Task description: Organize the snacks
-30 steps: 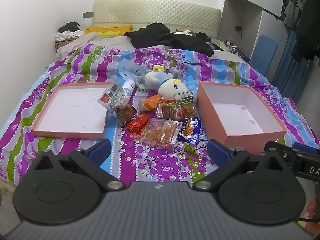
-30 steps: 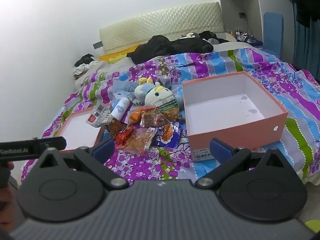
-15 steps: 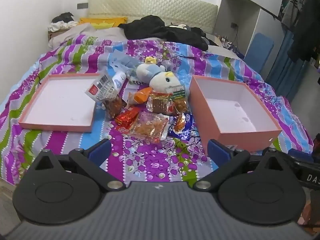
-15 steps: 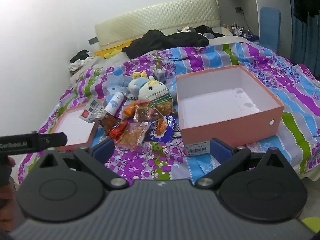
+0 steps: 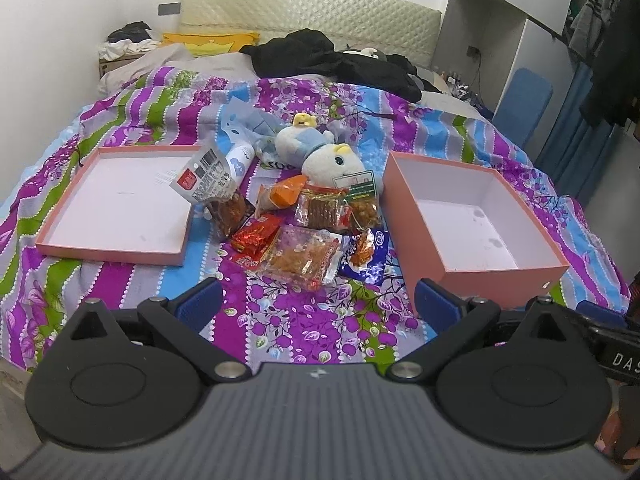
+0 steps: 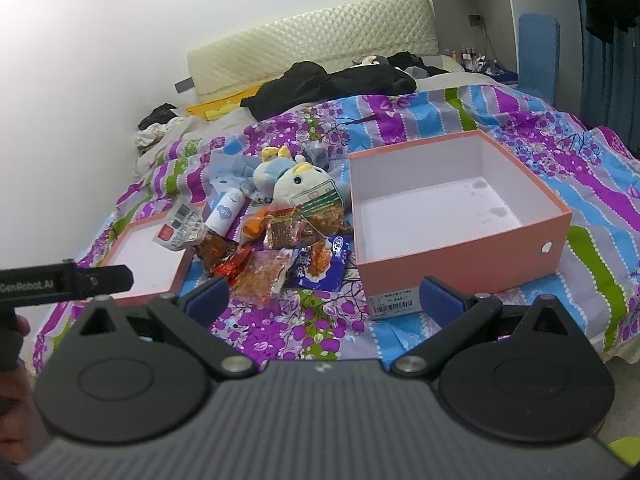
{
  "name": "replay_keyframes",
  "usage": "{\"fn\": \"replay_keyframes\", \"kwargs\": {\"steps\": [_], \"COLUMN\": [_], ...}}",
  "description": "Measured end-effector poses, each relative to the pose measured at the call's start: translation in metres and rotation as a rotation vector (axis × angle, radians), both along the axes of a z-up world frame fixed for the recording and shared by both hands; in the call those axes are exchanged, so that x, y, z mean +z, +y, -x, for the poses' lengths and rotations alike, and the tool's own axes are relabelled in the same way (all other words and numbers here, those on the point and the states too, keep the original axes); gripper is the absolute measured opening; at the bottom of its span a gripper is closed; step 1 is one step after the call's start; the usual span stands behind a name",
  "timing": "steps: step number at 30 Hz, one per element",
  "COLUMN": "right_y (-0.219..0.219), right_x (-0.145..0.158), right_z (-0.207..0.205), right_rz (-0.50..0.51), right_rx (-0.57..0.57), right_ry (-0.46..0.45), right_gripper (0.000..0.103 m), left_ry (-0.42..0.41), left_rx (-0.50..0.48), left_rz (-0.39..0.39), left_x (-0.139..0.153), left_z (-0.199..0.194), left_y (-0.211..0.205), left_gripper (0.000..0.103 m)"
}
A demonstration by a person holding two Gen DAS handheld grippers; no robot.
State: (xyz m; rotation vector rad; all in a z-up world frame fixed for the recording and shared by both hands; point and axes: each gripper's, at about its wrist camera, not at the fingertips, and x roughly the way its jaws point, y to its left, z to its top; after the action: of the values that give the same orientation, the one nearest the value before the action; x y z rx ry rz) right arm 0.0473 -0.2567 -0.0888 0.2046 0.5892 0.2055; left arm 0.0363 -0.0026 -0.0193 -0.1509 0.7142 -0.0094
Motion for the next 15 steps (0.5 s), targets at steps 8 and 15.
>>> {"fn": "replay_keyframes", "kwargs": {"steps": [8, 15], "right_y": [-0.0009, -0.0005], "right_x": [0.0024, 0.0012], "right_z": [-0.0012, 0.0014], "right_rz": [0.0, -0.002], "right_rx": [0.0, 0.002], "right_ry": [-0.006, -0.01], "right_gripper": [0.103, 0.103], "left_ry": [-0.003, -0.003], "left_rx": [-0.002, -0.001], "left_rz": [0.003, 0.001], "left_x": [-0.0004, 0.0001], "left_z": [0.0031, 0.0032], "left_y": [0.0008, -0.0004], "left_gripper": [0.103, 0.103]}}
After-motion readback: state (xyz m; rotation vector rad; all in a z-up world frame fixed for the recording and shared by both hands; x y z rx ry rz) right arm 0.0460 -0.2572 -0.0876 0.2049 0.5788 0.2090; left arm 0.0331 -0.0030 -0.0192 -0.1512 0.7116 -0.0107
